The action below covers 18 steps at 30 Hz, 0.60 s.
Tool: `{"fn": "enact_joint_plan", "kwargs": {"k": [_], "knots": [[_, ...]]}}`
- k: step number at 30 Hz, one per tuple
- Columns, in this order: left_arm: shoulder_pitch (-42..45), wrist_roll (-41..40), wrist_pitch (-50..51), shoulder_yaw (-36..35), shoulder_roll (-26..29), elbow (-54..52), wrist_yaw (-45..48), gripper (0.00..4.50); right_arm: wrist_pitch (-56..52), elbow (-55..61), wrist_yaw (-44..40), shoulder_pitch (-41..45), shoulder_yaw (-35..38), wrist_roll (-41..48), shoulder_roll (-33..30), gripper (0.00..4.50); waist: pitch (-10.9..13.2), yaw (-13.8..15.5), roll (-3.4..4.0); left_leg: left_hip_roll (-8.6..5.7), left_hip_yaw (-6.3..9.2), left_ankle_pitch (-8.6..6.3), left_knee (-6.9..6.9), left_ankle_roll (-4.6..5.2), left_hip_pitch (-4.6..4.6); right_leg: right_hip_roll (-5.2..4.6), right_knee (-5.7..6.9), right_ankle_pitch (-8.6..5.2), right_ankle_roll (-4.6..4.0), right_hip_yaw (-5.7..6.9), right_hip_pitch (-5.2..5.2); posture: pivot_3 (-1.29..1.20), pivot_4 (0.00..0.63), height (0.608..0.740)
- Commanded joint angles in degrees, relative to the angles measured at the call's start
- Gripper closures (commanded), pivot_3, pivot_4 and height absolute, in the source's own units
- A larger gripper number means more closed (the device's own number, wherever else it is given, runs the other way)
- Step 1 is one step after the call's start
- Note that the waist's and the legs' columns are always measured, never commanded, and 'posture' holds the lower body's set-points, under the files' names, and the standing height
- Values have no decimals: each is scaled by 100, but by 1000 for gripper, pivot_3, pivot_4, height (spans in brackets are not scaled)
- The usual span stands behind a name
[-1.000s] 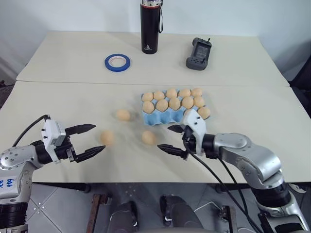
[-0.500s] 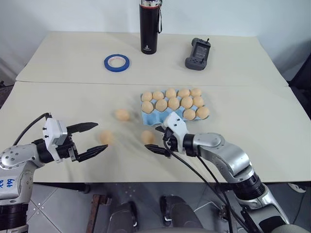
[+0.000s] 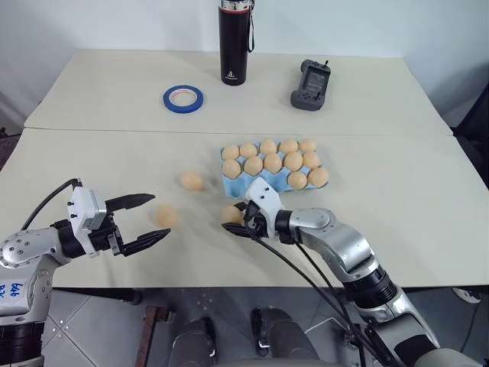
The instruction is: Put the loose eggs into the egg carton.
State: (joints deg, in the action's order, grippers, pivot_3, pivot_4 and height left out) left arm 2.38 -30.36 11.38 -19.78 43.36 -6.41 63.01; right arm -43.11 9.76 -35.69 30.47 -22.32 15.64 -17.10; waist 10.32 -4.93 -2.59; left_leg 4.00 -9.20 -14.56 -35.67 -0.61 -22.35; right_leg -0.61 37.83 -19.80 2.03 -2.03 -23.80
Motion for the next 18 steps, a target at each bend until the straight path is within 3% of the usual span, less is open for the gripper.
{"fn": "enact_joint_plan", "kwargs": {"k": [1,4,10,18], "knots": [[10,-135,-29,-77,-25,-204,-51,0,67,226,-116,89,78,18,-4,2914,0,-1,0,0,0,0,0,0,0,0,0,0,0,0,0,0,150,740],[27,-136,-30,-66,-30,-201,-73,0,-33,465,-185,95,242,148,-74,3246,0,0,0,0,0,0,0,0,0,0,2,0,0,0,0,0,150,740],[65,-152,-20,-27,-51,-177,-86,0,-411,1041,-148,238,1293,591,-485,3266,-1,14,-1,-2,2,0,-1,1,-1,-3,0,0,0,1,1,0,150,740],[359,-61,-69,201,-124,53,-37,0,171,118,-2,533,1612,83,-964,3266,0,-4,-1,0,5,0,-1,1,4,3,1,-1,-2,3,5,0,150,740]]}}
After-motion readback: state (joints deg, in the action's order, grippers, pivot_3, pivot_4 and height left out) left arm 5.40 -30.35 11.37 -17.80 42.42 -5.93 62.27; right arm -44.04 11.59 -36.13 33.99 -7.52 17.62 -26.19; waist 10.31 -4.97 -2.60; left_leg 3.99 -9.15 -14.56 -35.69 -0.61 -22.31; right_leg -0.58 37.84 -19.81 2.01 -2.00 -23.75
